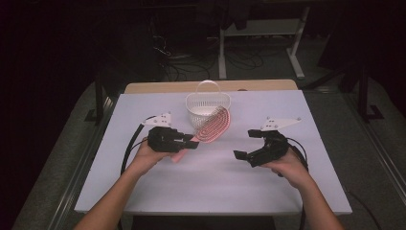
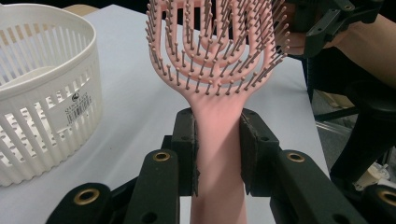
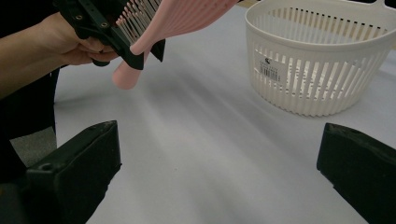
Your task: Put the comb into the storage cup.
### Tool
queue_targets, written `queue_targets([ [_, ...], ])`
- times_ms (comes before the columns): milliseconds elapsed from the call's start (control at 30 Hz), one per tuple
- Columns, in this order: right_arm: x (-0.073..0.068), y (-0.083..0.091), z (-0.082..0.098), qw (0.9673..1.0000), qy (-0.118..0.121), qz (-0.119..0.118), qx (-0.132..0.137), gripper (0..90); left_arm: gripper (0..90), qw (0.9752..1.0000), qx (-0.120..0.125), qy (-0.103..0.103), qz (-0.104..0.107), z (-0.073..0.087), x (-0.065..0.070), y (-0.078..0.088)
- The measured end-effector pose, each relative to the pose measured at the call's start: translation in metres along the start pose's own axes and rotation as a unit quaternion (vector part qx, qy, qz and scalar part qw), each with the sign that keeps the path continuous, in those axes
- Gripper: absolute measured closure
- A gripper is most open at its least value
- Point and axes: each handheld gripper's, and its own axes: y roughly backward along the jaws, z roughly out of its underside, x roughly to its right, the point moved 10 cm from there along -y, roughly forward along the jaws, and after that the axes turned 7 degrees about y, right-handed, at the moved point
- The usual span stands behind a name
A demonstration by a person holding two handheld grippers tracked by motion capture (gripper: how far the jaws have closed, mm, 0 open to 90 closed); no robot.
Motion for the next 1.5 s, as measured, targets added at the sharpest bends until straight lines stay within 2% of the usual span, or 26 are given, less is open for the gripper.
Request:
queue_targets([
  [300,-0.003,-0.004,-0.009,0.9999,0.006,-0.012,0.009,0.0,70.7,0.9999,-0.001,-0.001,0.011,0.001,0.003,-0.002],
  [667,-0.01,-0.008,-0.023,0.998,0.029,-0.052,0.023,0.0,70.7,0.999,-0.007,-0.008,0.043,0.002,0.01,-0.001],
  [933,-0.014,-0.011,-0.028,0.9958,0.043,-0.077,0.027,0.0,70.7,0.9972,-0.014,-0.019,0.071,0.003,0.015,-0.001],
  [1500,-0.027,-0.014,-0.036,0.9901,0.073,-0.115,0.033,0.0,70.7,0.9929,-0.018,-0.037,0.112,0.003,0.027,-0.001],
])
